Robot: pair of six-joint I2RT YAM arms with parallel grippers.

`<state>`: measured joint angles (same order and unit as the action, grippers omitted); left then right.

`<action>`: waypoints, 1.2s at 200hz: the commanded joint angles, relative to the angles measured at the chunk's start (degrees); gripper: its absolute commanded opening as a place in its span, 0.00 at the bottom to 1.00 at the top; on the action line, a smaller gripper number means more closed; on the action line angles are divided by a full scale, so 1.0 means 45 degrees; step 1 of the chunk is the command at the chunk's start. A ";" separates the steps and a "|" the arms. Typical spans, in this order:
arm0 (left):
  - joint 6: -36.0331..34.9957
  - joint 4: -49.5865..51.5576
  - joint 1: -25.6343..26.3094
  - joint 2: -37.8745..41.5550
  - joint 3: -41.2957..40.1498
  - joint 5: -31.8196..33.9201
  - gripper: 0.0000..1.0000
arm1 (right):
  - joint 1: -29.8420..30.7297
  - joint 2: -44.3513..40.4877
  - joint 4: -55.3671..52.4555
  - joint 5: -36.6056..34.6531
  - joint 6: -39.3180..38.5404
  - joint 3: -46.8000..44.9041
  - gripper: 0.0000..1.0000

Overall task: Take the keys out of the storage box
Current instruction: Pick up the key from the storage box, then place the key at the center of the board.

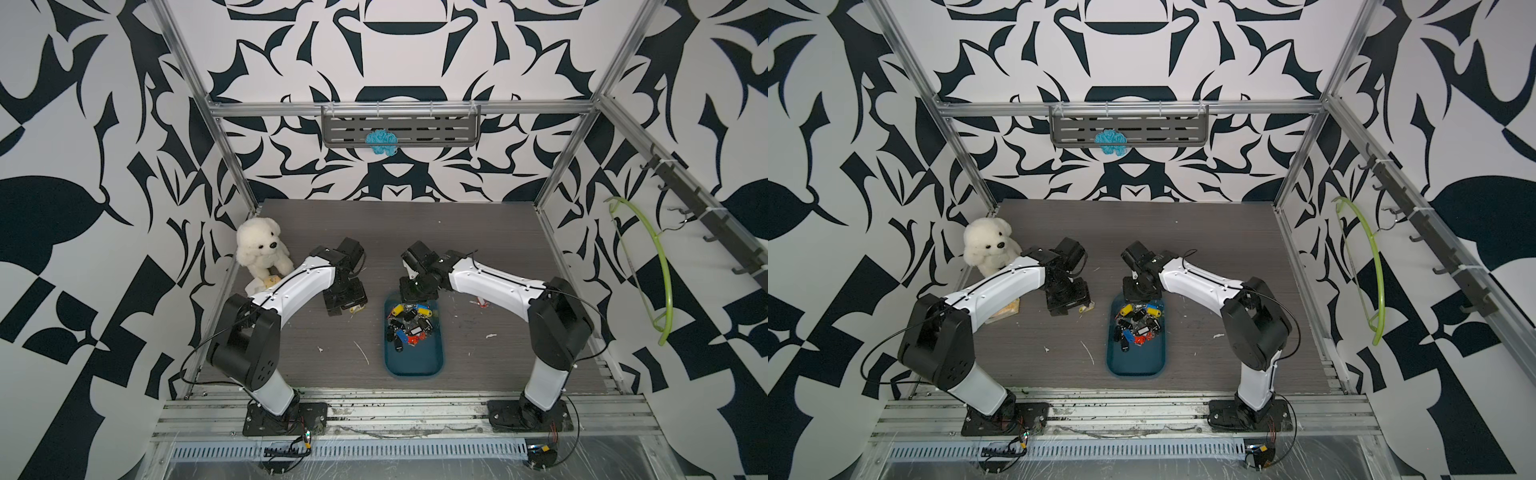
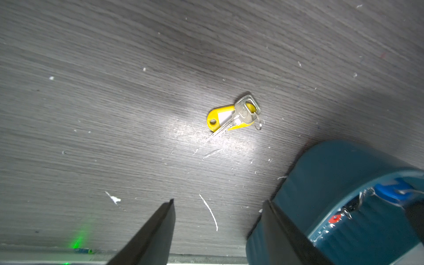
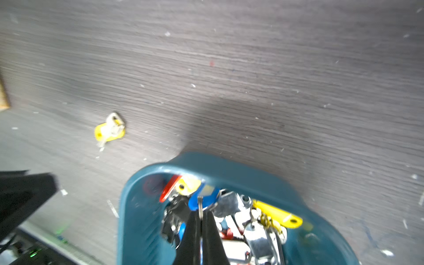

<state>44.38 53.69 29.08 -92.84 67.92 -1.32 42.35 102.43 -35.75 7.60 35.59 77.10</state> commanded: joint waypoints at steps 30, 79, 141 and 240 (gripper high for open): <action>0.0079 0.0205 0.0139 0.0061 0.0077 0.0011 0.67 | -0.0261 -0.1199 -0.0482 0.0109 0.0220 0.0045 0.00; -0.0290 0.0187 0.0590 0.0240 0.0415 0.0185 0.67 | -0.2874 -0.3311 -0.1254 0.0090 -0.0197 -0.1007 0.00; -0.0384 -0.0109 0.1338 0.0439 0.1121 0.0526 0.67 | -0.6837 -0.3952 -0.2055 0.0131 -0.1603 -0.2567 0.00; -0.1178 0.0071 0.2600 0.0722 0.2245 0.1121 0.70 | -0.7548 -0.3108 -0.1557 0.0965 -0.1513 -0.3266 0.55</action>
<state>41.47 53.17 38.81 -91.68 75.64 2.22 8.58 90.19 -42.96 10.31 29.15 62.78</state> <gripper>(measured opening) 0.692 0.472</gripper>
